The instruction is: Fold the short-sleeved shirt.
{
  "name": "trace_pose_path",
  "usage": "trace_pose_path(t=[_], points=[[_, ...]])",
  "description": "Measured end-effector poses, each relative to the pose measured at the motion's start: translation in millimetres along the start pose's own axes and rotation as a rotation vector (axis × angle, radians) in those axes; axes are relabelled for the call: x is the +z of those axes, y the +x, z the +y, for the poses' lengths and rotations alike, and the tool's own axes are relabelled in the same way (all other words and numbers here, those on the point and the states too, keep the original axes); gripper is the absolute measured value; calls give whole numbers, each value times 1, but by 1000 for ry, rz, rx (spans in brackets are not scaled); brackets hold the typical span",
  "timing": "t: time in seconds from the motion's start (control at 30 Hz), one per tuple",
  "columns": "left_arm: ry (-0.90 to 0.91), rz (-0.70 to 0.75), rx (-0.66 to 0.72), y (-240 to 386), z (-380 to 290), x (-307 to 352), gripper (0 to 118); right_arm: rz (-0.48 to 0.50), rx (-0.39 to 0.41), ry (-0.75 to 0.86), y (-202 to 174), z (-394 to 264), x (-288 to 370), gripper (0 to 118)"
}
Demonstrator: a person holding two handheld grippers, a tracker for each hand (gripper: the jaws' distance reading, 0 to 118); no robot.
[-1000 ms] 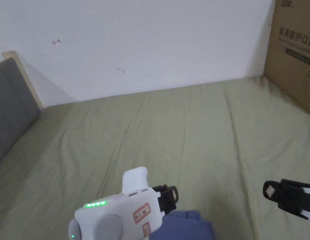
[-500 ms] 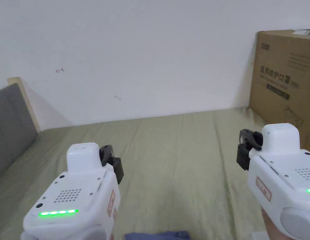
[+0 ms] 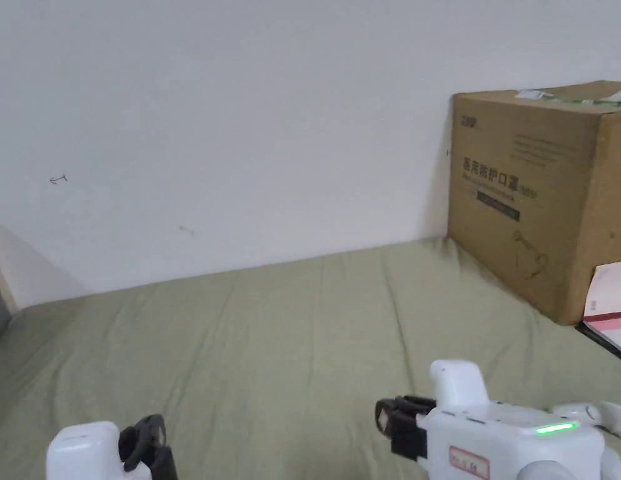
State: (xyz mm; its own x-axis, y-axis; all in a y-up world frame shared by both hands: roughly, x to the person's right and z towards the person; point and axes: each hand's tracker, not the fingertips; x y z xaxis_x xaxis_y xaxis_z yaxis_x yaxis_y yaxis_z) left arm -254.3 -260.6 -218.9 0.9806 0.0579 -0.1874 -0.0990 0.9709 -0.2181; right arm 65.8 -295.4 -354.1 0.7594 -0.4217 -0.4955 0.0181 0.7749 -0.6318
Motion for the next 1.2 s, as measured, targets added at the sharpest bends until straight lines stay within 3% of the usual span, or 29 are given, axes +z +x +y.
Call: trace_pose_path(t=[0.13, 0.23, 0.33, 0.43, 0.53, 0.57, 0.6, 0.63, 0.67, 0.73, 0.77, 0.83, 0.93, 1.07, 1.13, 1.2], points=[[-71, 4, 29, -13, -22, -5, 3, -2, -63, -332, 8, -50, -68, 0], [-122, -28, 66, -24, -33, -13, 3, 11, -118, -482, 19, -81, -98, 0], [-224, -104, 126, -42, -43, -29, 3, -57, -86, -561, 35, -99, -114, 0], [-418, -301, 313, -73, -62, -57, 4, 22, -211, -522, 52, -102, -110, 0], [-625, -493, 532, -97, -97, -85, 6, 26, -206, -540, 55, -99, -109, 0], [-668, -539, 574, -102, -110, -92, 15, 31, -192, -545, 54, -99, -110, 0], [-702, -575, 612, -107, -121, -96, 35, 35, -175, -548, 53, -99, -110, 0], [-733, -584, 633, -111, -133, -102, 78, 37, -161, -549, 52, -99, -110, 0], [-764, -583, 639, -113, -142, -106, 101, 38, -157, -549, 52, -99, -110, 0], [-818, -604, 639, -110, -159, -114, 118, 41, -161, -548, 53, -99, -110, 0], [-764, -622, 691, -115, -164, -120, 116, 44, -175, -548, 54, -99, -110, 0], [-825, -653, 773, -115, -183, -136, 118, 50, -208, -547, 57, -99, -110, 0], [-853, -835, 910, -99, -208, -148, 118, 61, -237, -548, 63, -101, -111, 0], [-855, -960, 1022, -75, -228, -161, 118, 74, -255, -545, 65, -101, -110, 0], [-854, -923, 961, -64, -222, -155, 118, 78, -275, -542, 68, -103, -109, 0], [-862, -912, 863, -61, -218, -153, 104, 86, -308, -536, 71, -105, -109, 0]])
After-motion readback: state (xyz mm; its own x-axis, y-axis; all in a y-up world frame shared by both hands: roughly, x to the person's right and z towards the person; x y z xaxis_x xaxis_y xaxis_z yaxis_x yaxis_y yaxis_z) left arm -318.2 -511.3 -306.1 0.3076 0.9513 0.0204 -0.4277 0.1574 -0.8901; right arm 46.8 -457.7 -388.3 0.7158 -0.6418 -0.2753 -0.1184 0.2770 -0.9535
